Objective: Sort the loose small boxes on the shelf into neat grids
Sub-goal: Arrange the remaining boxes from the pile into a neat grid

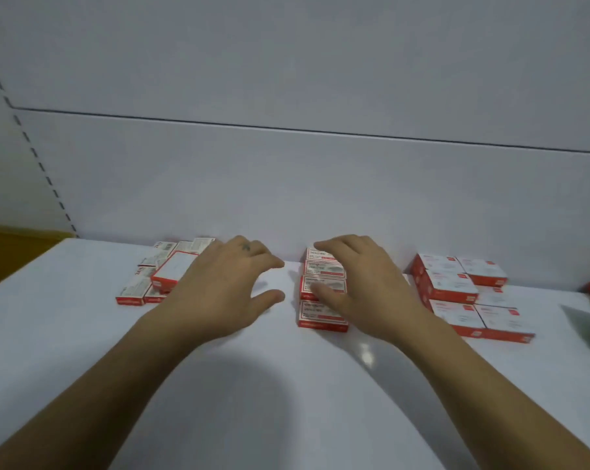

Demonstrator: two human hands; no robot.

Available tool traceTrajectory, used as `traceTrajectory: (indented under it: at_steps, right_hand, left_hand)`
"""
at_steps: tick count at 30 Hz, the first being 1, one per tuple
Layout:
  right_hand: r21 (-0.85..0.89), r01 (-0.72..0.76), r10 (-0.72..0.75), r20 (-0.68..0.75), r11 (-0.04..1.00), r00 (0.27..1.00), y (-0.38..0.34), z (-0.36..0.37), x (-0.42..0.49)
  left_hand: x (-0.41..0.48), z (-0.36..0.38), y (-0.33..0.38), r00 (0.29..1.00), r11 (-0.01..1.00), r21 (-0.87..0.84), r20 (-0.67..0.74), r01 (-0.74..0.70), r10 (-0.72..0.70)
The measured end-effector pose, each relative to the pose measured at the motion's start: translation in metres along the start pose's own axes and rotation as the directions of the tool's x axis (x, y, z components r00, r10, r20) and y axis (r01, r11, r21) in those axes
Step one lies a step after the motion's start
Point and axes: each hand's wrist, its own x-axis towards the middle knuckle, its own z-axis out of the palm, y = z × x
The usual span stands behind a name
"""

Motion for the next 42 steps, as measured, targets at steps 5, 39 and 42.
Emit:
traceTrajectory:
  at_steps: [5,39,42]
  right_hand:
    - [-0.013,0.133,-0.132,0.067,0.991,0.989,-0.040,0.012,0.045]
    - [-0.209,0.377,-0.233,0.499,0.902,0.835,-0.205,0.093,0.155]
    - [-0.224,0.327,-0.182,0.495,0.918,0.849,-0.188,0.071,0.155]
  left_hand:
    - [-0.019,-0.011,-0.044,0.985,0.983,0.065,-0.053,0.170,-0.167]
    - [-0.084,-0.030,-0.195,0.887,0.906,-0.018,0.213,0.424,-0.411]
    - [-0.082,-0.028,-0.189,0.910,0.930,-0.020,0.211,0.368,-0.356]
